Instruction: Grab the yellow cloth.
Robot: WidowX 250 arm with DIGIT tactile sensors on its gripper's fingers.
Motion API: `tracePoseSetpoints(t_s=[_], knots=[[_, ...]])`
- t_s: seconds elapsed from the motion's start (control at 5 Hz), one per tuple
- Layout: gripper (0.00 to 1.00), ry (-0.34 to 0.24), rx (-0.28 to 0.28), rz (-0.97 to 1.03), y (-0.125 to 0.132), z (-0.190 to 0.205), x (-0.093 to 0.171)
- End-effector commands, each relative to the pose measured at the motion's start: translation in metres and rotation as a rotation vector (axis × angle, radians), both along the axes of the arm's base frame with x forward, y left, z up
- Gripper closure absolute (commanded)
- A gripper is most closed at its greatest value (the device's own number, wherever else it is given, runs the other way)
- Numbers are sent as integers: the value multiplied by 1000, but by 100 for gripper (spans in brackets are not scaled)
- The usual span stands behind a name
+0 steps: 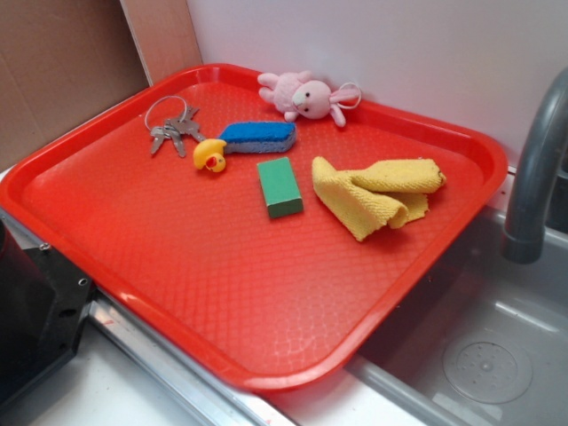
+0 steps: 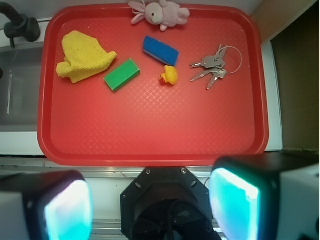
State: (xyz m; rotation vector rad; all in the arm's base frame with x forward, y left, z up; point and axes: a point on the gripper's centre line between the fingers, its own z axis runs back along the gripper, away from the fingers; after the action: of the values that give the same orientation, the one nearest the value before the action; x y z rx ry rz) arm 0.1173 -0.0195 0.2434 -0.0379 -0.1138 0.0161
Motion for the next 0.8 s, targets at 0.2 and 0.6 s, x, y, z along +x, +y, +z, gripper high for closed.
tracePoseSetpoints(t_s=[0.2, 0.6], knots=[[0, 5, 9, 26, 0, -7, 14], [0, -14, 35, 54, -4, -34, 66]])
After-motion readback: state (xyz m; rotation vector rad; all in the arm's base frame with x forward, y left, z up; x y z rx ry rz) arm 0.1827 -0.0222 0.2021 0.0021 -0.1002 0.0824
